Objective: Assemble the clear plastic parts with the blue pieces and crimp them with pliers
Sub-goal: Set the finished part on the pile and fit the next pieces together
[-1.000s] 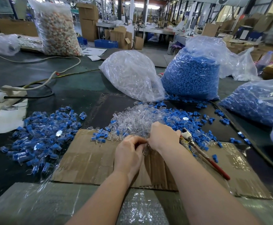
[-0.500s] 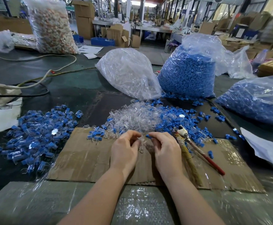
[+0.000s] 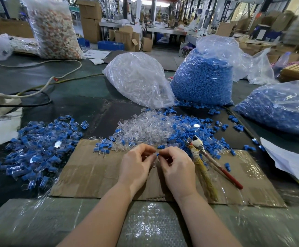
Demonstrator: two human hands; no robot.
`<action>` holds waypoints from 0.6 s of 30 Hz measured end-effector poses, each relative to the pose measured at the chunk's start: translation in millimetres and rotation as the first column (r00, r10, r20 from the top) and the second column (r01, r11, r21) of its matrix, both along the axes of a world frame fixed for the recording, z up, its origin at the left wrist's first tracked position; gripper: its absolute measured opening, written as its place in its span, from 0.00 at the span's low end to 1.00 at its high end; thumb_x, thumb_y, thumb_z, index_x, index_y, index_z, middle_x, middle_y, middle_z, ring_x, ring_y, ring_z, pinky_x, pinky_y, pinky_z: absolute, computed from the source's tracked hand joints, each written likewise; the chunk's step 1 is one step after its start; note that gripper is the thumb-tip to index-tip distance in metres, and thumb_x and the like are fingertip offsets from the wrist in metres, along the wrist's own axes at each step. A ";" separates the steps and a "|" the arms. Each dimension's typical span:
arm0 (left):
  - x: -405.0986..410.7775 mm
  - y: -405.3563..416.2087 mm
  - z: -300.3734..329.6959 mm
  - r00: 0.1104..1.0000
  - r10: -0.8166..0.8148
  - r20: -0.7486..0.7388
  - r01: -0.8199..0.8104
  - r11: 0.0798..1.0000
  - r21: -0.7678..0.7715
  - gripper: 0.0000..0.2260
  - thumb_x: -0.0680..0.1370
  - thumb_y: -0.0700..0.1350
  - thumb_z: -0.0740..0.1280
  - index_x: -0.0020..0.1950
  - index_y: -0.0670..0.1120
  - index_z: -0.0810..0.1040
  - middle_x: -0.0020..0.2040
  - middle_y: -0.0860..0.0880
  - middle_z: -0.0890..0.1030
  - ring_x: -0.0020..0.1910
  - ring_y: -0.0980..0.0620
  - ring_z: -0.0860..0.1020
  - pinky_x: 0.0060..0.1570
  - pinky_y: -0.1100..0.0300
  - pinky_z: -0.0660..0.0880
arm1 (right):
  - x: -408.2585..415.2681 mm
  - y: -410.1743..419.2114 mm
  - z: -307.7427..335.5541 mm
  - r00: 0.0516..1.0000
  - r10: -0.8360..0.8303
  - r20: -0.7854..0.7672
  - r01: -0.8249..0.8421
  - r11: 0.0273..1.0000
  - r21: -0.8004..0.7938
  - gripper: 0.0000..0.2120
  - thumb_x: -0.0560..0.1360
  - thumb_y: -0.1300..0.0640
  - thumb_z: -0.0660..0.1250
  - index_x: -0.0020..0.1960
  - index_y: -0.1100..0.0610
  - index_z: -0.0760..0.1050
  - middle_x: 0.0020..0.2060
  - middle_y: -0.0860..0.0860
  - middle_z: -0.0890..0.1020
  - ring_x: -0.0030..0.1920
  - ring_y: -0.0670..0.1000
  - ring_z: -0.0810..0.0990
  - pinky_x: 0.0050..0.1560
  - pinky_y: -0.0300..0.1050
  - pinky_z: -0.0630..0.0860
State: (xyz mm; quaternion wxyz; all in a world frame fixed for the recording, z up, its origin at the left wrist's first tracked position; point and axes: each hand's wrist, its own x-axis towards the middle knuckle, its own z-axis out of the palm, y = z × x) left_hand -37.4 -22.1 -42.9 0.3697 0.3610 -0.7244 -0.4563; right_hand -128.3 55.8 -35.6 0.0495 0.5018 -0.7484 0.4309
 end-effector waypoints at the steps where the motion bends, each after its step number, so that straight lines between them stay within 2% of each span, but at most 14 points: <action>1: 0.4 0.5 0.5 1.000 -0.015 -0.009 0.015 1.000 0.009 0.13 0.73 0.37 0.70 0.39 0.55 0.78 0.37 0.52 0.82 0.37 0.54 0.79 0.43 0.60 0.77 | 0.1 0.2 0.1 1.000 0.003 -0.019 -0.003 1.000 0.000 0.03 0.71 0.64 0.71 0.43 0.59 0.80 0.39 0.51 0.81 0.44 0.54 0.78 0.47 0.49 0.75; 3: 1.3 1.1 1.2 0.999 -0.032 -0.019 0.033 0.999 0.017 0.12 0.73 0.36 0.70 0.40 0.54 0.79 0.37 0.50 0.82 0.38 0.52 0.80 0.44 0.57 0.78 | 0.0 0.9 0.0 0.999 0.011 -0.044 -0.011 1.000 -0.006 0.03 0.70 0.64 0.71 0.44 0.59 0.81 0.39 0.51 0.82 0.43 0.54 0.79 0.47 0.50 0.76; 7: 2.0 1.2 3.8 0.999 -0.012 -0.052 0.014 0.999 0.038 0.10 0.74 0.37 0.69 0.41 0.53 0.78 0.38 0.51 0.82 0.40 0.53 0.80 0.42 0.63 0.77 | 0.0 1.1 0.9 0.999 0.039 -0.035 -0.040 0.999 -0.025 0.07 0.72 0.61 0.71 0.50 0.59 0.82 0.43 0.51 0.83 0.47 0.53 0.79 0.50 0.51 0.76; 10: 2.0 1.6 5.9 0.997 0.001 -0.074 0.004 0.998 0.067 0.06 0.74 0.37 0.69 0.44 0.48 0.79 0.40 0.49 0.82 0.41 0.52 0.80 0.42 0.64 0.76 | 0.0 1.6 2.3 0.998 0.059 -0.032 -0.060 0.998 -0.031 0.11 0.71 0.62 0.72 0.53 0.58 0.81 0.44 0.50 0.82 0.48 0.53 0.79 0.51 0.51 0.76; 18: 3.0 4.6 8.1 0.999 -0.004 -0.037 0.006 0.999 0.039 0.08 0.75 0.36 0.68 0.43 0.50 0.78 0.39 0.49 0.82 0.40 0.53 0.79 0.41 0.67 0.75 | 0.4 5.1 4.1 0.996 0.084 -0.030 -0.085 0.995 -0.042 0.09 0.71 0.62 0.72 0.51 0.57 0.82 0.41 0.50 0.80 0.45 0.52 0.78 0.47 0.53 0.77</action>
